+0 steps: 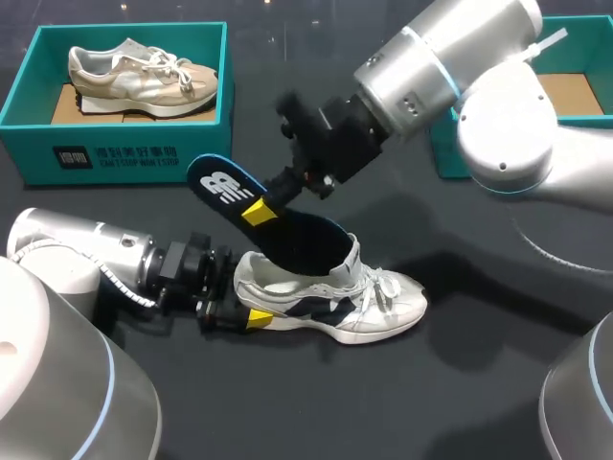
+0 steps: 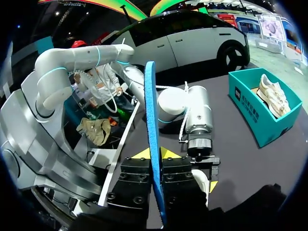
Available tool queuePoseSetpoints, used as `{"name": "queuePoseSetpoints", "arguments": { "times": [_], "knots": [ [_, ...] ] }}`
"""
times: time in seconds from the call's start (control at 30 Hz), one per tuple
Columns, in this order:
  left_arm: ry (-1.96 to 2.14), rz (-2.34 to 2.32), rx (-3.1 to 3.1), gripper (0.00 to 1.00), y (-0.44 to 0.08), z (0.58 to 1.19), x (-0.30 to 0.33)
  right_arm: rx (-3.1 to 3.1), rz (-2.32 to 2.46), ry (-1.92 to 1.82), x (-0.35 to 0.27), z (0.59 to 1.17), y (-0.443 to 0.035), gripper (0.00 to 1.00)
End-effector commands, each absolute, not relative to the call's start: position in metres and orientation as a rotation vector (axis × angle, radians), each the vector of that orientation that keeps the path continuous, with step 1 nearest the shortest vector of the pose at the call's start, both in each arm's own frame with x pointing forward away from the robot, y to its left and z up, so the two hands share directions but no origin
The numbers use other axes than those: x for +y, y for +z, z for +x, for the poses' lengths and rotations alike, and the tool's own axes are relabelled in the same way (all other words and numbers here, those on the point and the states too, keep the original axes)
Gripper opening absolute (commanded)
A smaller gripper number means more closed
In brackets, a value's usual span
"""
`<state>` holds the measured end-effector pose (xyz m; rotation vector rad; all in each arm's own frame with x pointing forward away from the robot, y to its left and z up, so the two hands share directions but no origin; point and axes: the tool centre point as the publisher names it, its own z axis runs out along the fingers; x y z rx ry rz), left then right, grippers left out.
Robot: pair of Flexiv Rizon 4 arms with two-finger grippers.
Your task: Take the shoe out of the shoebox, open the shoe tongue, remove and reinsert the insole, then place the shoe into the shoebox
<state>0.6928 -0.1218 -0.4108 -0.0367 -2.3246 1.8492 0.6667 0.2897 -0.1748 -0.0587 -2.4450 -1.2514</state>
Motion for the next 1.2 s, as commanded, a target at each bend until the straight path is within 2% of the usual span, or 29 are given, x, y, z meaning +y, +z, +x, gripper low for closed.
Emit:
{"name": "queuePoseSetpoints", "arguments": {
  "times": [0.03, 0.13, 0.4, 0.83, 1.03, 1.2],
  "knots": [
    [1.848, -0.035, -2.326, 0.00, -0.413, 0.693, -0.122, -2.448, -0.068, -1.268, 0.278, 0.661, -0.173, 0.00],
    [1.848, -0.035, -2.326, 0.00, -0.413, 0.693, -0.122, -2.448, -0.068, -1.268, 0.278, 0.661, -0.173, 0.00],
    [1.848, -0.035, -2.326, 0.00, -0.413, 0.693, -0.122, -2.159, -0.042, -1.593, 0.250, 0.655, -0.113, 0.00],
    [1.848, -0.035, -2.326, 0.00, -0.413, 0.693, -0.122, -2.159, -0.042, -1.593, 0.250, 0.655, -0.113, 0.00],
    [1.848, -0.035, -2.326, 0.00, -0.413, 0.693, -0.122, -1.848, -0.229, -1.896, 0.212, 0.638, -0.092, 0.00],
    [1.848, -0.035, -2.326, 0.00, -0.413, 0.693, -0.122, -1.786, -0.289, -1.900, 0.196, 0.623, -0.083, 0.00]
  ]
}}
